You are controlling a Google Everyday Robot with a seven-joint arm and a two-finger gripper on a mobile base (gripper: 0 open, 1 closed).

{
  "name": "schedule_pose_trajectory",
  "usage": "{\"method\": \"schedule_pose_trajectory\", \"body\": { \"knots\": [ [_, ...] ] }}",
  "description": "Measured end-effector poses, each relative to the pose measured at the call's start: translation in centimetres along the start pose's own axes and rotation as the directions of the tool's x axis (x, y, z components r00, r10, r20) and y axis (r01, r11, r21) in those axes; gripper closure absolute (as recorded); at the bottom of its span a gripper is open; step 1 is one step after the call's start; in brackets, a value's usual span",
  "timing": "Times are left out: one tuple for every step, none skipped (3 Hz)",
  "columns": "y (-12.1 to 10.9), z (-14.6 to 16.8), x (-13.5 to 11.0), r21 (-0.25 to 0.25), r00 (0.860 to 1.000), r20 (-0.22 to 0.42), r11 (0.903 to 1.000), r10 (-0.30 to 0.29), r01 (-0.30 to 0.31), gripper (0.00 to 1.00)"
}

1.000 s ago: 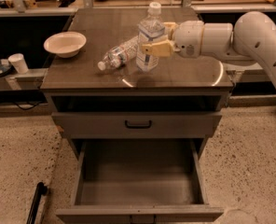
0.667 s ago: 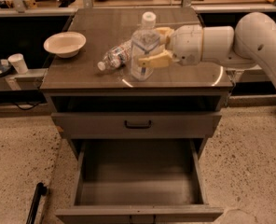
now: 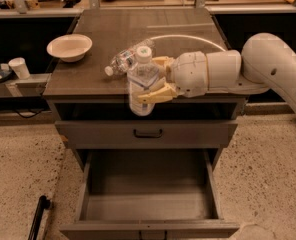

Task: Place blue plastic bottle into middle drawer

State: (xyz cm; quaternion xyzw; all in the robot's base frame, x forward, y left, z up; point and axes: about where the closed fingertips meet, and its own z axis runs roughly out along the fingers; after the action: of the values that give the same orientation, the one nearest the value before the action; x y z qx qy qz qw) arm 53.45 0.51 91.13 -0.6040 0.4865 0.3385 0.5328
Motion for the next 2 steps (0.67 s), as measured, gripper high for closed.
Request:
{"method": "schedule_pose_trajectory", "body": {
  "knots": [
    [-0.2,0.0,0.4,0.004,1.000,0.007,0.9999,0.011,-0.011,1.00],
    [-0.1,0.7,3.9,0.003,0.994,0.043,0.9953,0.097,-0.097,1.00]
  ]
}}
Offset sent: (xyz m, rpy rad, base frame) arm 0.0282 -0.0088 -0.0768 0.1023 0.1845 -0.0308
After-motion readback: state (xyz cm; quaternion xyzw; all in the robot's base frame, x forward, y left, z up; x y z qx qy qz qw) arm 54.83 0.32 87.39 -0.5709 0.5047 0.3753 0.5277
